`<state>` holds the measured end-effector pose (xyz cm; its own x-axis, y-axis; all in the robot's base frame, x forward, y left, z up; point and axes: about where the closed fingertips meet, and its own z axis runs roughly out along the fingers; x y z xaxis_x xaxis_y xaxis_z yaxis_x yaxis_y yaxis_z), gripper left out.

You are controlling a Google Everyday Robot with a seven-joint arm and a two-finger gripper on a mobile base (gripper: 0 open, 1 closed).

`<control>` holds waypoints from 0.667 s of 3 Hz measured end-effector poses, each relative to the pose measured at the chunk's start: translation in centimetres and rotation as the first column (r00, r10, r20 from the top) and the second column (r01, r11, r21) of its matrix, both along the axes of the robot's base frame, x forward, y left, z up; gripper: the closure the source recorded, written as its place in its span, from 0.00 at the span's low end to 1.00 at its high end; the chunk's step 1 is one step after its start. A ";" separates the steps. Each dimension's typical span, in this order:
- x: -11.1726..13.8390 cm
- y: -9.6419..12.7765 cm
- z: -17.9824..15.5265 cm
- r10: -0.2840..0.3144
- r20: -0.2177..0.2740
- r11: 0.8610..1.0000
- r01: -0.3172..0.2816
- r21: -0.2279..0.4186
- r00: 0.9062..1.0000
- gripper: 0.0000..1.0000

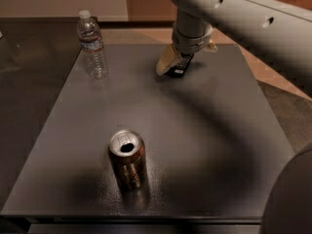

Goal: Move rxbar chocolate near orange can

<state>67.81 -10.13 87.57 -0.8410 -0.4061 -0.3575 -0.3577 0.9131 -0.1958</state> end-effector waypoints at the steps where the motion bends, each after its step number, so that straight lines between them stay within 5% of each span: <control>1: 0.8 0.1 -0.2 -0.058 0.008 0.998 0.058 0.024 0.998 0.00; 2: 1.9 0.1 -0.4 -0.137 0.008 0.990 0.136 0.036 0.991 0.00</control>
Offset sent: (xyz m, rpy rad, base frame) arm 0.0325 0.0017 -0.0028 0.0561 -0.0181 -0.2459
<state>69.69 -10.03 87.20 -0.8837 -0.2746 -0.3790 -0.2272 0.9597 -0.1654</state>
